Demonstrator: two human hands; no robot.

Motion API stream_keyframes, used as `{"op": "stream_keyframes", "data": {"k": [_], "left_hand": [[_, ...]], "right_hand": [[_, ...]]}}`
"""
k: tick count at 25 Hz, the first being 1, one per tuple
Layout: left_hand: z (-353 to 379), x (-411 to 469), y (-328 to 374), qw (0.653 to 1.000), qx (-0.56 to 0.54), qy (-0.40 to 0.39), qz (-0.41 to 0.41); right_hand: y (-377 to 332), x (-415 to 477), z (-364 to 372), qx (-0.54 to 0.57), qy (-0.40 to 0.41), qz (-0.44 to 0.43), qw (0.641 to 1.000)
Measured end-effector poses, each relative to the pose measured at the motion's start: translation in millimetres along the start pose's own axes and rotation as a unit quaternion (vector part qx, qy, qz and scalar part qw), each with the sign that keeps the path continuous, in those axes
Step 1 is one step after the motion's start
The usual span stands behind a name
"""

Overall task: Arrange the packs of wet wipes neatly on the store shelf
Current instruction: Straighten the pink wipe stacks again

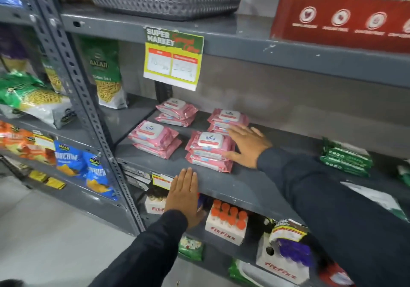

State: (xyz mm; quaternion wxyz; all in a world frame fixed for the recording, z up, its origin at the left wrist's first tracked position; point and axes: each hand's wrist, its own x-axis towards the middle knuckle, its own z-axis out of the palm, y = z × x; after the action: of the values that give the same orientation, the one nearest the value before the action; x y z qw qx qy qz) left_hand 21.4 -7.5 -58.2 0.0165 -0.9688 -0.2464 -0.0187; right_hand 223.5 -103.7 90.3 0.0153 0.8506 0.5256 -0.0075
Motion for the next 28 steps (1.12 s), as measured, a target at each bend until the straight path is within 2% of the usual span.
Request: {"op": "stream_keyframes", "data": {"k": [3, 7, 12, 20, 25, 28], "left_hand": [[2, 1, -4, 1.0, -0.019, 0.015, 0.008], [0, 6, -22, 0.998, -0.038, 0.007, -0.058], [3, 8, -26, 0.998, -0.033, 0.002, -0.056], [18, 9, -28, 0.996, -0.071, 0.042, -0.018], [15, 7, -33, 0.998, -0.049, 0.018, -0.019], [12, 4, -37, 0.999, -0.047, 0.009, -0.005]], "right_hand": [[-36, 38, 7, 0.0, -0.04, -0.014, 0.999], [-44, 63, 20, 0.012, -0.104, 0.041, 0.994], [-36, 61, 48, 0.042, -0.055, 0.083, 0.994], [-31, 58, 57, -0.004, -0.024, 0.032, 0.999], [-35, 57, 51, -0.006, -0.038, 0.043, 0.998], [-38, 60, 43, 0.025, -0.08, 0.058, 0.995]]}}
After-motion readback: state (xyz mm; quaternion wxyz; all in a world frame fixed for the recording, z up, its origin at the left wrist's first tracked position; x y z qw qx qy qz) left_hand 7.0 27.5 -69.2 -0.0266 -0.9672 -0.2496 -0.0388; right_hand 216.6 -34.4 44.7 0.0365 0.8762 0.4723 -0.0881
